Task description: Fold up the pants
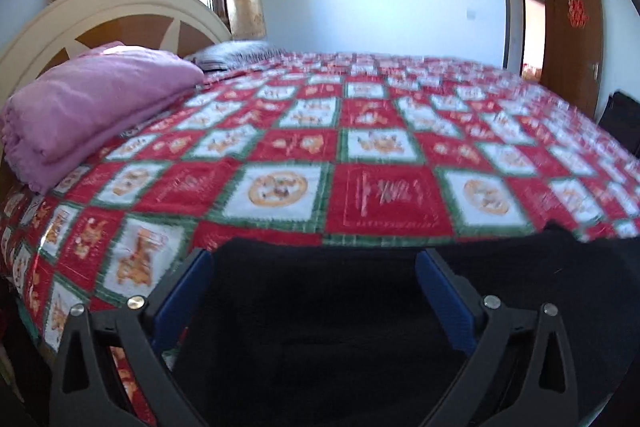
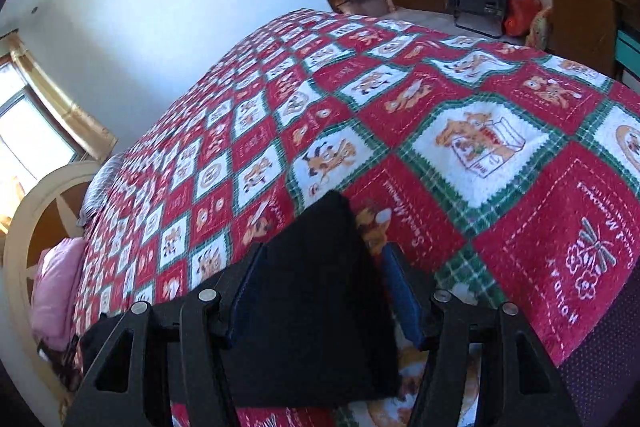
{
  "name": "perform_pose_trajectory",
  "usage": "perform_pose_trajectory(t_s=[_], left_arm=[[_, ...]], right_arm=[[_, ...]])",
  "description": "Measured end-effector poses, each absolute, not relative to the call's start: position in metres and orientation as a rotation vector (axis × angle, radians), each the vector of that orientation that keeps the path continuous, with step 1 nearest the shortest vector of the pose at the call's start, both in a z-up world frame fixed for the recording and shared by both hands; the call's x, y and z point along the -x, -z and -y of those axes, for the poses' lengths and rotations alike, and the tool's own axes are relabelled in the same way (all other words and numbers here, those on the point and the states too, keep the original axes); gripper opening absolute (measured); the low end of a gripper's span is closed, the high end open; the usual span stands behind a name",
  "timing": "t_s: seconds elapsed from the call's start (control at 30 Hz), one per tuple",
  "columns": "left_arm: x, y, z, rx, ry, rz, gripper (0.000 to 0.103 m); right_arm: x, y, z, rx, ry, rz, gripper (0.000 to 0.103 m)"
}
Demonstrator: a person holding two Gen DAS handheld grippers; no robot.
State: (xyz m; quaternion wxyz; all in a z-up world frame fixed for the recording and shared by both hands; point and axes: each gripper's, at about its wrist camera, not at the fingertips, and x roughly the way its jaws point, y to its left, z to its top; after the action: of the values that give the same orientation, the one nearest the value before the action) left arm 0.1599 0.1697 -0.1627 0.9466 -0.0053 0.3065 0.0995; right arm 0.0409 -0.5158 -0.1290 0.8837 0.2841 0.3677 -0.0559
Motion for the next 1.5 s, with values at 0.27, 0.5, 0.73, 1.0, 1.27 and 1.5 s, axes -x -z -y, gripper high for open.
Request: perform_pose_trajectory(t_s=[0.27, 0.5, 0.73, 1.0, 1.27, 1.5], left_arm=[[-0.152, 0.175, -0.192, 0.086, -0.302, -0.674, 0.103], [-0.142, 0.181, -0.207, 0.166, -0.274, -0.695, 0.103], [-0.129, 0.175, -0.207, 0.133, -0.275, -0.696, 0.103], [-0.101, 0.143, -0.234, 0.064, -0.385, -0.601, 0.103], [-0.108, 0.182, -0.238, 0.052, -0.374, -0.645, 0.103], [-0.095, 0.149, -0.246, 0.14, -0.397, -0.588, 0.103]], right_arm=[[-0.039, 0.132, 0.509, -0.513, 0.071, -0.817, 0.043], [-0.031, 0.126, 0.517, -0.491, 0.164, -0.742, 0.009], [-0.029, 0.138, 0.533, -0.562, 0.097, -0.766, 0.02], [-0.001, 0.12, 0.547, -0.635, 0.225, -0.629, 0.056], [0.003, 0.111, 0.529, -0.641, 0.215, -0.582, 0.056], [0.018, 0.115, 0.536, -0.706, 0.232, -0.576, 0.056]])
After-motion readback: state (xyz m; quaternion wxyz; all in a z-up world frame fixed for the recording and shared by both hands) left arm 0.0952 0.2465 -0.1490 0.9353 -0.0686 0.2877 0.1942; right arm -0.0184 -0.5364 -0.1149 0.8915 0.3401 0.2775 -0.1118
